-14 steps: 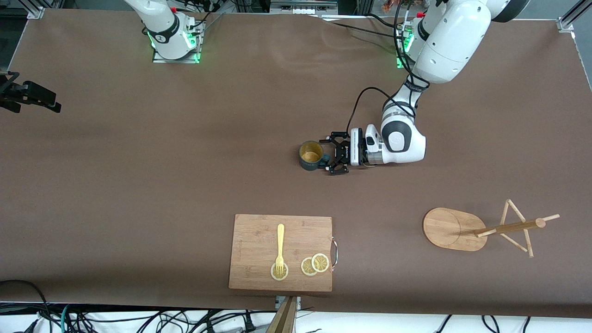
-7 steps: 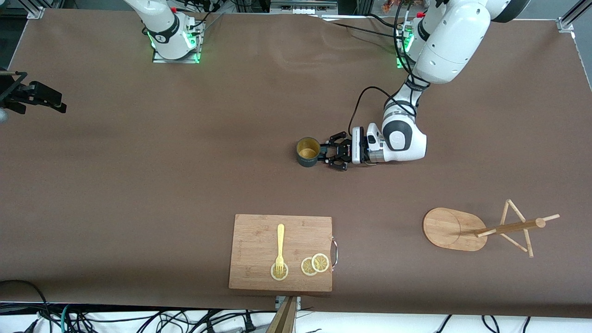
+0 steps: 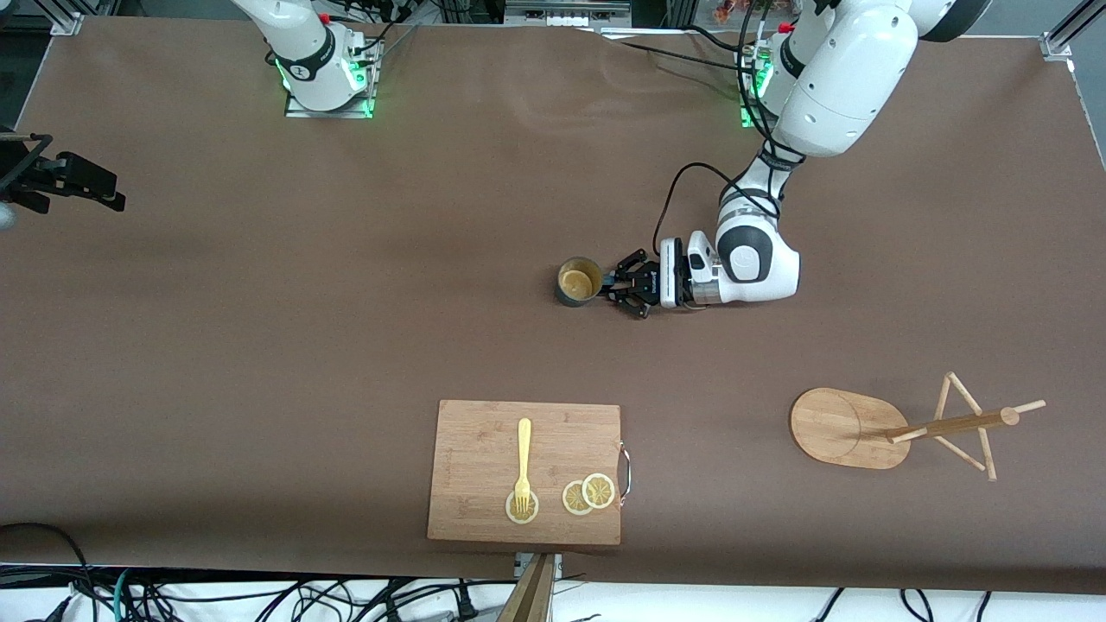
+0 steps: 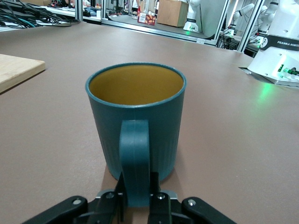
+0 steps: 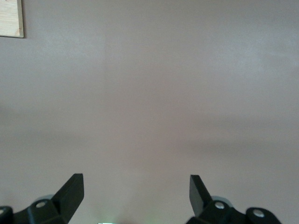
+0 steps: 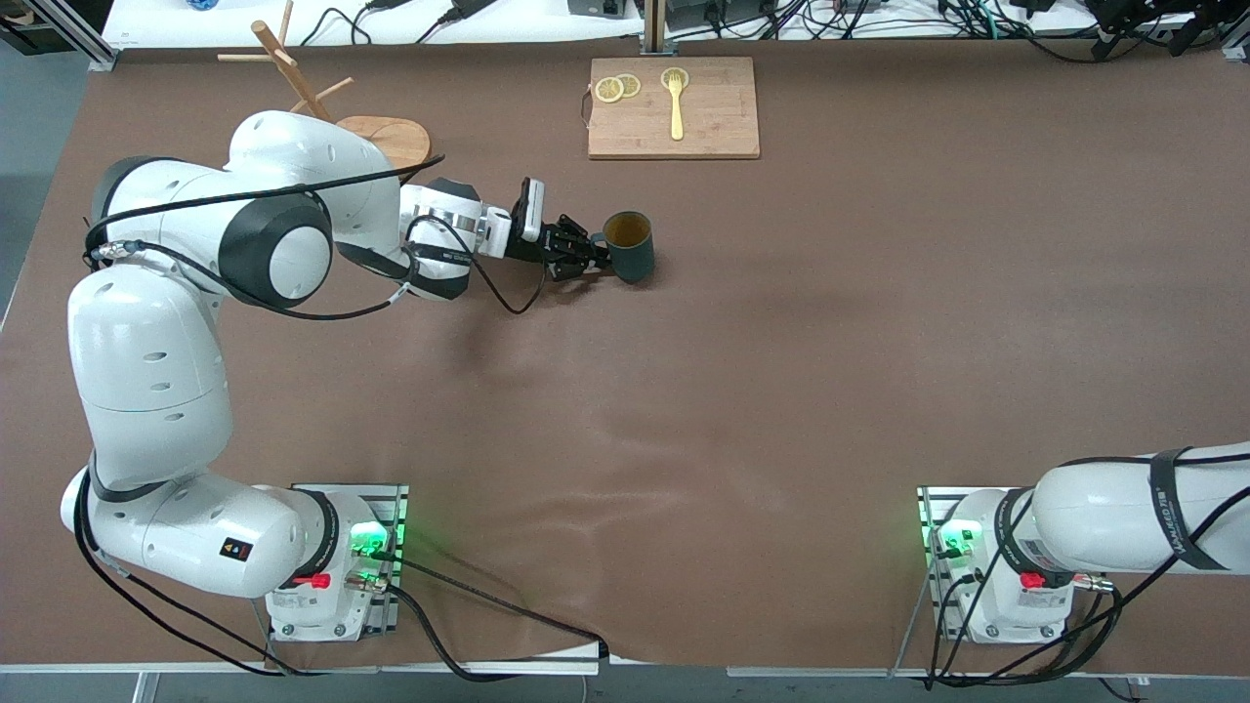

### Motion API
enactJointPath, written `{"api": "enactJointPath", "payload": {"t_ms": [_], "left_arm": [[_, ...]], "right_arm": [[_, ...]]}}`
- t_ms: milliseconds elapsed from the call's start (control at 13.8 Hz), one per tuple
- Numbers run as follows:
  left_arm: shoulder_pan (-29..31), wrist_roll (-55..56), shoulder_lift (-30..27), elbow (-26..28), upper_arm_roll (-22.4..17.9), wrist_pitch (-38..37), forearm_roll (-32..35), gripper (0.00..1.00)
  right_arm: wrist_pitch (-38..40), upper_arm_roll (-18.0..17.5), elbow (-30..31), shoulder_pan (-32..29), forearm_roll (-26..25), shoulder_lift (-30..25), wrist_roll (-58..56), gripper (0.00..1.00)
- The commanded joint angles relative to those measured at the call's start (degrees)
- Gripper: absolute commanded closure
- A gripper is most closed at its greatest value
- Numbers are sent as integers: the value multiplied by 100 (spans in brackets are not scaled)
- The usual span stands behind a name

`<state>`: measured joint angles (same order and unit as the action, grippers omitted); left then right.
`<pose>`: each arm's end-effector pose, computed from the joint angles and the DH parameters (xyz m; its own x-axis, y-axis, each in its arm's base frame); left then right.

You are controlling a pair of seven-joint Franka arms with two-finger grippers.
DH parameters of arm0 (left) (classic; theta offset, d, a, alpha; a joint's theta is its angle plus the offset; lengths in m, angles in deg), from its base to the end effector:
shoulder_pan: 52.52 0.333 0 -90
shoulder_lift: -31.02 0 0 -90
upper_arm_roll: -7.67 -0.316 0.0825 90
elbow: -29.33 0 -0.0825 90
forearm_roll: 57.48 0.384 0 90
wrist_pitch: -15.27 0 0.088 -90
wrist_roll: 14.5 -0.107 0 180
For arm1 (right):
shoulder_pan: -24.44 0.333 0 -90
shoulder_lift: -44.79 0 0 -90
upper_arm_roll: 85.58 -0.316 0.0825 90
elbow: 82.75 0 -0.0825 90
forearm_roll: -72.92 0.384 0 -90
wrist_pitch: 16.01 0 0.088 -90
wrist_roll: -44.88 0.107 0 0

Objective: Pass cup and hang on rack
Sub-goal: 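Close the left gripper on the mug handle, then lift the mug with the left gripper and carry it toward the rack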

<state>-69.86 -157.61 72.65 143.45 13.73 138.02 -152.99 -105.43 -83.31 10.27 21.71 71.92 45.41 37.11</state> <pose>0.5003 -0.2653 0.0847 0.1663 -0.4015 0.9006 -0.9849 -0.0237 0.1713 0.5520 -0.0501 0.5929 0.9960 0.0483 -0.0753 0.0491 -0.9988 0.0077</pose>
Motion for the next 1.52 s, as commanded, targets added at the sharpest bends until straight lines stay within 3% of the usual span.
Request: {"api": "enactJointPath", "payload": {"t_ms": [0, 217, 578, 722, 939, 1155, 1444], "left_arm": [[187, 508, -330, 93, -8, -58, -90, 100], [441, 2070, -760, 93, -130, -435, 829, 100], [802, 5085, -1648, -205, -1114, -2313, 2482, 100], [1056, 6237, -1895, -415, -1492, -3105, 2835, 100], [1110, 7364, -1904, -820, -2361, -4379, 2960, 100], [1180, 8006, -1931, -856, -3091, -4936, 2960, 100], [1689, 9192, -1922, -838, -3163, -5024, 2706, 100]], "right_arm": [[30, 1, -109, 17, 39, 44, -84, 0], [21, 1, -109, 35, 39, 44, -84, 0], [12, 1, -109, 70, 39, 44, -40, 0], [12, 1, -109, 123, 39, 44, -40, 0], [4, 1, -109, 131, 39, 44, -31, 0], [3, 1, -109, 158, 39, 44, -5, 0], [3, 1, -109, 167, 39, 52, -5, 0]]}}
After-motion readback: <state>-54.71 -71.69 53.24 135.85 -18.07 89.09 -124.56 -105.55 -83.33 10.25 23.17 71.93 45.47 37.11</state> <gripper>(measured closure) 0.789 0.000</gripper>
